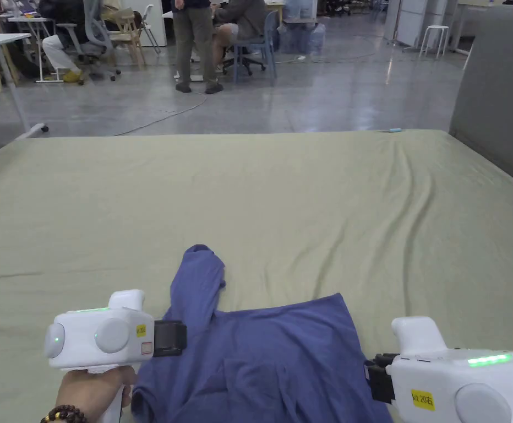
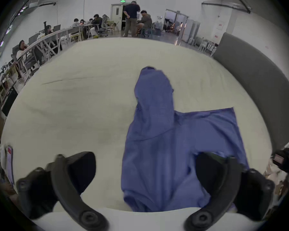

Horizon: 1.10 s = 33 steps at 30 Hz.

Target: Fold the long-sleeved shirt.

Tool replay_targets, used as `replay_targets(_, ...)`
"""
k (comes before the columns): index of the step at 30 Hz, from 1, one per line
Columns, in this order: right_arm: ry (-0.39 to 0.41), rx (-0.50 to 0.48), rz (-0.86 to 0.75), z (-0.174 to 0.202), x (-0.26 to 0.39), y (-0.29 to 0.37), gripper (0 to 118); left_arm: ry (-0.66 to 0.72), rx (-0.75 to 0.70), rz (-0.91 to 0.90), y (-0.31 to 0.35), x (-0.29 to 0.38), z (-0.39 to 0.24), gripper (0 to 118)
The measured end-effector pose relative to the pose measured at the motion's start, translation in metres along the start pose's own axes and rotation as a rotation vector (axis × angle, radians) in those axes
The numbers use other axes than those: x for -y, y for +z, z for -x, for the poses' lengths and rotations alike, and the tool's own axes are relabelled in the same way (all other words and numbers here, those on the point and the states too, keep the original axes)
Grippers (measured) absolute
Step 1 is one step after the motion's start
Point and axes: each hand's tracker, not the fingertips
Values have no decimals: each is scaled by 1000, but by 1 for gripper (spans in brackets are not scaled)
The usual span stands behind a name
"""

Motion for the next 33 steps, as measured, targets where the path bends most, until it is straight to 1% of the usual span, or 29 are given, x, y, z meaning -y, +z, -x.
replay_targets(3, -17, 17, 12, -7, 7, 0, 0, 4, -71, 47, -37, -12, -4, 118)
replay_targets(4, -31, 17, 19, -11, 9, 0, 0, 5, -116, 55, -47, -14, -7, 117)
replay_targets(5, -43, 20, 25, -15, 10, -1, 0, 9, -138, 60, -57, -16, -7, 116)
replay_targets(6, -51, 22, 28, -18, 9, -3, 0, 7, -145, 62, -63, -17, -9, 111)
replay_targets(7, -62, 29, 30, -21, 9, -5, 0, -1, -142, 66, -66, -16, -11, 100)
replay_targets(8, -77, 41, 35, -26, 4, -9, 0, -14, -141, 85, -70, -15, -13, 66)
replay_targets(9, -86, 49, 36, -29, -2, -13, 0, -41, -95, 122, -72, -12, -15, 25)
replay_targets(10, -93, 64, 34, -33, -12, -18, 0, -34, -38, 89, -67, -11, -20, 2)
replay_targets(11, -96, 73, 22, -39, -23, -27, 0, -58, -55, 84, -62, -11, -28, 0)
replay_targets(12, -98, 76, 1, -44, -35, -36, 0, -121, -48, 111, -59, -12, -33, 0)
replay_targets(13, -81, 97, -8, -47, -50, -47, 0, -152, -15, 109, -57, -12, -36, 0)
replay_targets(14, -43, 117, -7, -50, -66, -59, 0, -127, -9, 88, -53, -12, -34, 0)
replay_targets(16, -18, 122, 15, -62, -97, -90, 0, -103, -8, 67, -43, -15, -29, 0)
replay_targets(17, -11, 111, 39, -67, -112, -107, 19, -81, -14, 39, -38, -16, -23, 0)
replay_targets(18, -10, 104, 46, -71, -123, -120, 49, -74, -15, 28, -33, -17, -20, 0)
replay_targets(19, -11, 99, 73, -77, -134, -140, 73, -68, -3, 17, -28, -18, -17, 0)
replay_targets(20, -6, 82, 125, -81, -143, -160, 78, -56, 6, 7, -23, -19, -14, 0)
replay_targets(21, 1, 71, 169, -83, -150, -175, 74, -53, 11, 4, -20, -19, -11, 0)
replay_targets(24, 15, 97, 272, -79, -156, -220, 72, -55, 8, -20, -9, -22, -9, 0)
replay_targets(26, 4, 49, 320, -71, -152, -242, 66, -55, 3, -32, -4, -23, -9, 0)
replay_targets(28, 34, 17, 369, -57, -144, -254, 66, -51, 13, -28, -3, -25, -8, 0)
replay_targets(29, 43, 20, 366, -49, -139, -257, 65, -49, 15, -25, -2, -25, -9, 0)
replay_targets(30, 101, 85, 352, -41, -136, -258, 62, -49, 13, -25, -2, -25, -10, 0)
replay_targets(31, 140, 133, 337, -32, -134, -256, 59, -53, 13, -27, -2, -26, -11, 0)
replay_targets(32, 153, 133, 323, -27, -133, -252, 59, -60, 11, -26, -2, -27, -13, 0)
replay_targets(33, 145, 111, 322, -24, -133, -246, 43, -67, 6, -26, -3, -28, -15, 0)
